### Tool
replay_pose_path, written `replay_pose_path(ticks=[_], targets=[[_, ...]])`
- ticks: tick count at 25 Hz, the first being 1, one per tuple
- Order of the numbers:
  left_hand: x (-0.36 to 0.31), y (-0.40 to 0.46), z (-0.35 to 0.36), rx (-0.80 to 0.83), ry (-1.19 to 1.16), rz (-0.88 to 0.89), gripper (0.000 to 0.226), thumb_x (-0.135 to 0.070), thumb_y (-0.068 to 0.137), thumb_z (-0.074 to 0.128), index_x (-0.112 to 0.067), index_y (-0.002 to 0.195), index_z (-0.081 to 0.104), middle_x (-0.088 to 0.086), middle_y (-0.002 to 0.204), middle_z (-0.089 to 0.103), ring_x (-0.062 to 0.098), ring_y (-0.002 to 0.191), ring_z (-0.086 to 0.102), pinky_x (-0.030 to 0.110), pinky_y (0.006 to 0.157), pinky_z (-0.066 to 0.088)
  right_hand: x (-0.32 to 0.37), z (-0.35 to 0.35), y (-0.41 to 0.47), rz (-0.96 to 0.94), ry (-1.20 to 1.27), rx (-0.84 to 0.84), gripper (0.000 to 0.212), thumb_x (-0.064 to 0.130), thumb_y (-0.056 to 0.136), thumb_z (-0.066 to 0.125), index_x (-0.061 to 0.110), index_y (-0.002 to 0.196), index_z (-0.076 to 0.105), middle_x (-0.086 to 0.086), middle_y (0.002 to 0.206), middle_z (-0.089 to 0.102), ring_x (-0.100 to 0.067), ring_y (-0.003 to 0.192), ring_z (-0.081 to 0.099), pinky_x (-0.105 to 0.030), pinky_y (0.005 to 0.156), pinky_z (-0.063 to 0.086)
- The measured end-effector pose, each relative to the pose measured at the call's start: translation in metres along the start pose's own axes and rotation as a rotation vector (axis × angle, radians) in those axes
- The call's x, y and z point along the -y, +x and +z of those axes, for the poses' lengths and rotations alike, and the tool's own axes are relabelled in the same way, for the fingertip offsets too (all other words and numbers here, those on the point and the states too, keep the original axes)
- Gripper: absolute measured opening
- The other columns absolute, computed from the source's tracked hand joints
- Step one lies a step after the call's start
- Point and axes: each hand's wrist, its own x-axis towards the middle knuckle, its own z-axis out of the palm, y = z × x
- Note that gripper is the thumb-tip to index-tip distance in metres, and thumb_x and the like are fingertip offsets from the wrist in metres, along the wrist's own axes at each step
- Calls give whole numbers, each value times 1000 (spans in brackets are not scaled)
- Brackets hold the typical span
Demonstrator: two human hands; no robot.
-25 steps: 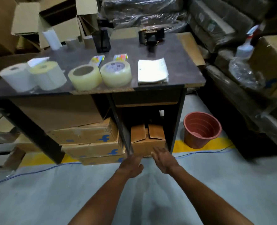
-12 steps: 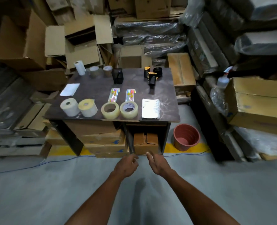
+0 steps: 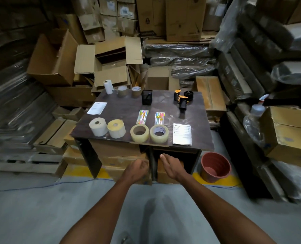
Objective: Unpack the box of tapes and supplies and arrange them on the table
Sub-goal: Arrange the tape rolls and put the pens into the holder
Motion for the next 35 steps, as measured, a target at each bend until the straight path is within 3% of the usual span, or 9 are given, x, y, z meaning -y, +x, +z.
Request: replay_pose_path(ticks=[6,9,13,16,19,23,28,30,35], targets=[[39,66,-73,-17,-63,63,33,-28,91,51,-25,119,68,0,112,71,18,101,65,34,92,54,42,32,64,34,74,-107,45,44,106,37,13,85,62,-6,88,72,-23,88,67,-41,80,51],[55,95,-106,-17,-75,98,29,-23,92,51,-26,114,70,2,106,73,18,94,67,32,85,56,60,50,96,51,92,-166,45,40,107,38,10,80,57,-7,80,68,-21,81,65,-38,74,48],[71,135,-145,-39,-91,157,29,-24,94,53,-23,117,69,1,116,72,17,102,66,36,92,55,92,63,135,48,119,-209,37,37,107,37,21,84,60,1,85,68,-18,82,61,-32,72,40],[70,165,-167,-92,-120,182,27,-28,94,55,-27,116,70,-1,116,70,18,103,65,35,93,54,111,65,169,74,95,-240,40,38,108,36,15,98,67,1,93,69,-15,83,56,-32,74,41],[69,196,-187,-127,-168,186,26,-23,95,57,-24,116,71,-5,108,69,13,97,64,28,93,51,124,69,210,47,104,-248,38,39,108,35,19,83,58,-4,82,67,-22,78,59,-35,70,40],[75,248,-214,-132,-227,156,25,-23,94,58,-24,116,70,0,96,73,15,87,69,34,88,56,128,82,280,50,121,-267,45,45,106,34,13,82,55,-5,77,65,-27,76,60,-38,67,41],[97,328,-251,-153,-228,97,19,-35,88,59,-38,105,68,-2,103,73,14,96,68,39,92,56,137,94,374,73,228,-261,56,50,100,33,4,92,64,-14,89,70,-31,87,64,-44,80,49],[100,361,-261,-169,-237,56,18,-33,90,60,-40,105,68,-2,103,72,15,96,67,38,91,56,138,96,411,90,229,-238,50,43,105,36,4,96,65,-14,91,71,-32,91,64,-42,82,49],[105,413,-278,-213,-304,7,22,-25,97,60,-23,117,69,2,114,70,17,105,64,35,95,53,135,107,478,90,214,-195,43,38,106,39,6,95,67,-12,94,73,-32,93,66,-42,83,50]])
